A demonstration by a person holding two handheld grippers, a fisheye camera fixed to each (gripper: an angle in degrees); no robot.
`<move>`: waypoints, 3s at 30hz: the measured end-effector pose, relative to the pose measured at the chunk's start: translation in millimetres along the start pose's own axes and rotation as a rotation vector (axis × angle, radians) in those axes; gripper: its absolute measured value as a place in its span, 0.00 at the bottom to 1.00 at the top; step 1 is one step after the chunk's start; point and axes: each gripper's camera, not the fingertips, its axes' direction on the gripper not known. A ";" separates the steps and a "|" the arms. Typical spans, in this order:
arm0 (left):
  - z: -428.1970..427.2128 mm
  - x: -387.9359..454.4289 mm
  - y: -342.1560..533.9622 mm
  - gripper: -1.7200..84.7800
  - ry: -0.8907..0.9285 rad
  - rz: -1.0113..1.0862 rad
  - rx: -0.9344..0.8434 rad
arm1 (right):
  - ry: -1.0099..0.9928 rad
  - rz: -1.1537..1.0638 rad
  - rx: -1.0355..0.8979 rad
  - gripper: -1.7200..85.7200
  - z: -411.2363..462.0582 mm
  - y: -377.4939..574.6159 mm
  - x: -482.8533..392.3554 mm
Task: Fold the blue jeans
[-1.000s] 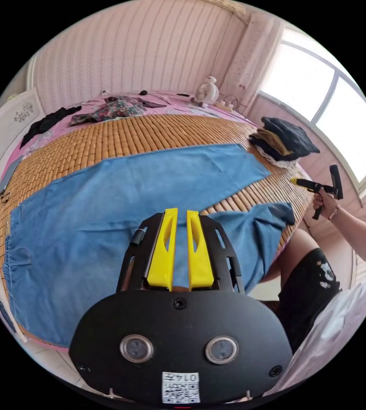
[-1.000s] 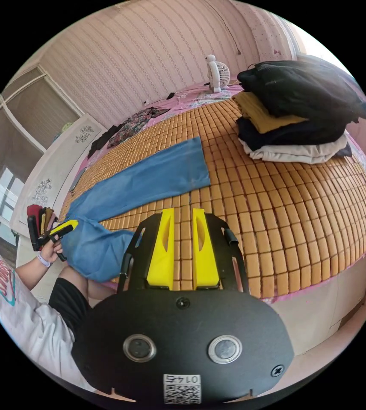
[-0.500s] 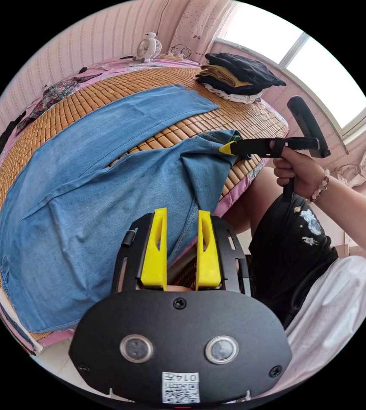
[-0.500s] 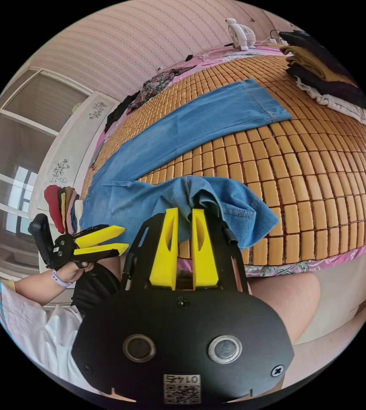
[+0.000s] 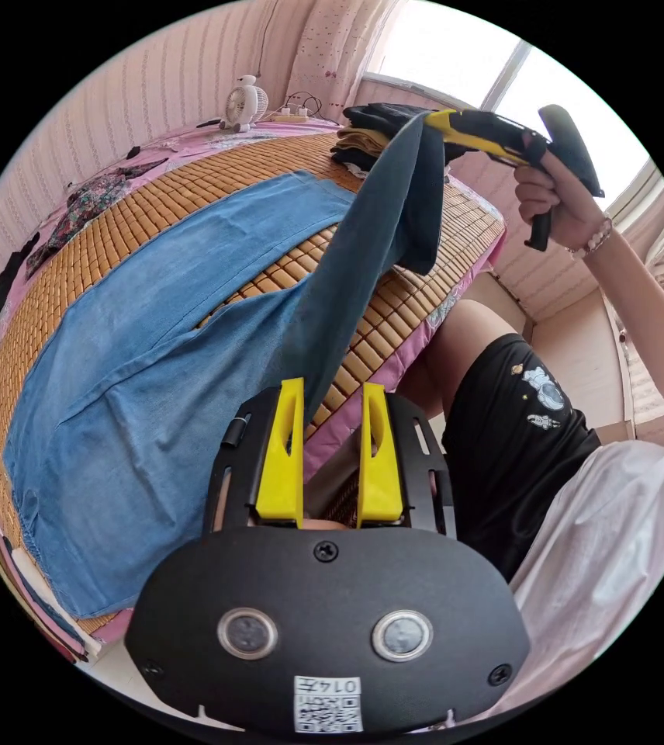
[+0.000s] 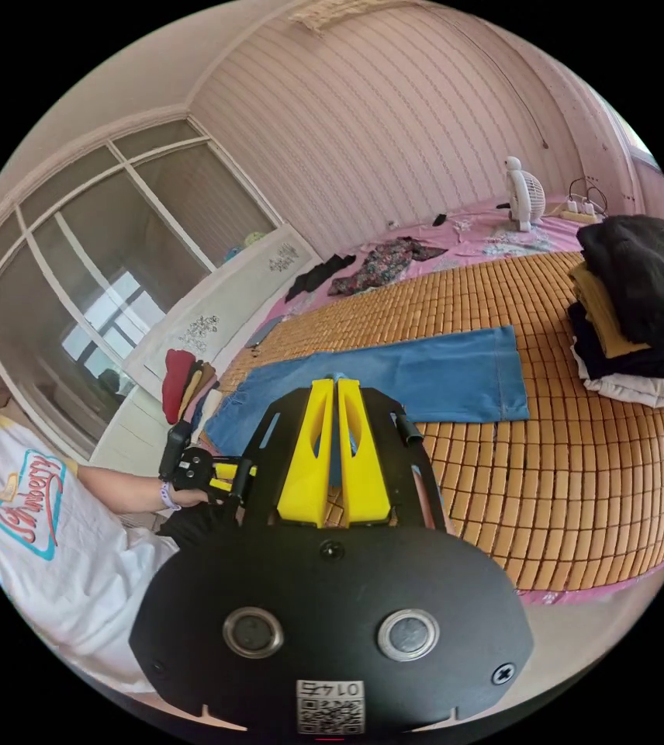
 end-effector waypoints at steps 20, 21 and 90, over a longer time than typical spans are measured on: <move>-1.1 -24.0 -5.6 0.09 0.179 0.001 -0.080 | 0.365 0.411 -0.232 0.06 -5.2 127.6 92.2; -1.8 -28.8 -6.7 0.09 0.171 -0.017 -0.077 | 0.375 0.406 -0.197 0.07 5.1 115.3 96.2; -167.8 -547.4 140.2 0.09 -0.334 -1.286 0.582 | 0.760 0.099 -0.096 0.08 378.1 -145.3 232.1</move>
